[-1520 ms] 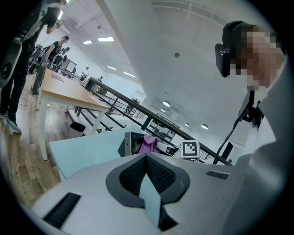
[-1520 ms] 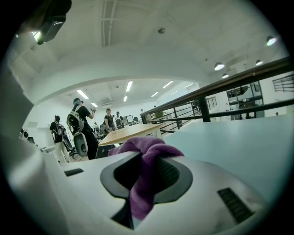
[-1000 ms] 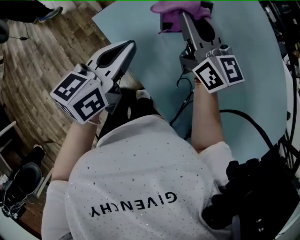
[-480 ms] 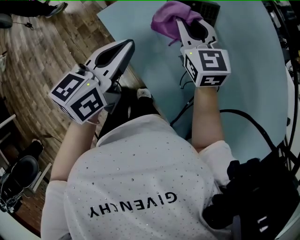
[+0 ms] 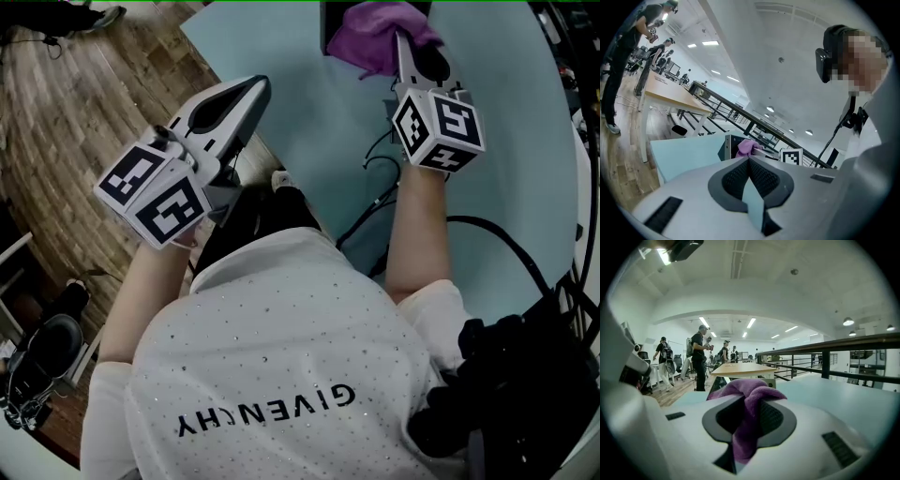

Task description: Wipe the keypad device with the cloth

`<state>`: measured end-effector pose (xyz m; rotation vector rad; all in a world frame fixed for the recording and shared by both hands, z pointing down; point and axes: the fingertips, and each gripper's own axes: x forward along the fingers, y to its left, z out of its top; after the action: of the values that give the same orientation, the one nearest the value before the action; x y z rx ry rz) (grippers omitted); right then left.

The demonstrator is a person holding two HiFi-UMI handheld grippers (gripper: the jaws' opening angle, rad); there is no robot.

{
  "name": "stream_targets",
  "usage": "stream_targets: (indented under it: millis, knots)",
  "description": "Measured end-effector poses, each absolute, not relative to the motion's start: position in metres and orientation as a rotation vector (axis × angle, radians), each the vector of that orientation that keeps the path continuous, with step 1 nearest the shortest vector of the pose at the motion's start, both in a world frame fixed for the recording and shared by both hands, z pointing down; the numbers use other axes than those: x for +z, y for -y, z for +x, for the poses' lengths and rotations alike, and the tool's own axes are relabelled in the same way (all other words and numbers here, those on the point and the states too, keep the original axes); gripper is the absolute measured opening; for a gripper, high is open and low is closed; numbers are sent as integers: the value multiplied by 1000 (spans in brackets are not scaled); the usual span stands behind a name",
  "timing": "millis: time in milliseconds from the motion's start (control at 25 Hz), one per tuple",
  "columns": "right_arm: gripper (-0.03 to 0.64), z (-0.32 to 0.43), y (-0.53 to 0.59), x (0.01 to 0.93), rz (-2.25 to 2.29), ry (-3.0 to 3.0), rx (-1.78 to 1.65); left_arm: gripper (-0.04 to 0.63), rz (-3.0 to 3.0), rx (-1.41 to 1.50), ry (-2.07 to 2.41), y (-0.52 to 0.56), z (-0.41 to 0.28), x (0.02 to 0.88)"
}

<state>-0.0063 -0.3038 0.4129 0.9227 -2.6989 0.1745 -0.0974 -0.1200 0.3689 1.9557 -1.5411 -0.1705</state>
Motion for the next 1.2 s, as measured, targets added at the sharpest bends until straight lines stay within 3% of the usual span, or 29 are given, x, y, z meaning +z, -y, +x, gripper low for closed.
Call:
stream_targets:
  millis: [560, 840, 960, 1200]
  knots:
    - [71, 14, 312, 411, 1029, 2784, 333, 2, 1926, -177, 1554, 115, -99, 373]
    - [72, -78, 206, 404, 410, 2864, -137, 2, 1954, -166, 1534, 122, -95, 367]
    - [72, -78, 212, 432, 433, 2684, -251, 2, 1957, -154, 1527, 123, -93, 367]
    - [72, -46, 254, 438, 622, 2658, -114, 2, 1963, -153, 1521, 126, -96, 369]
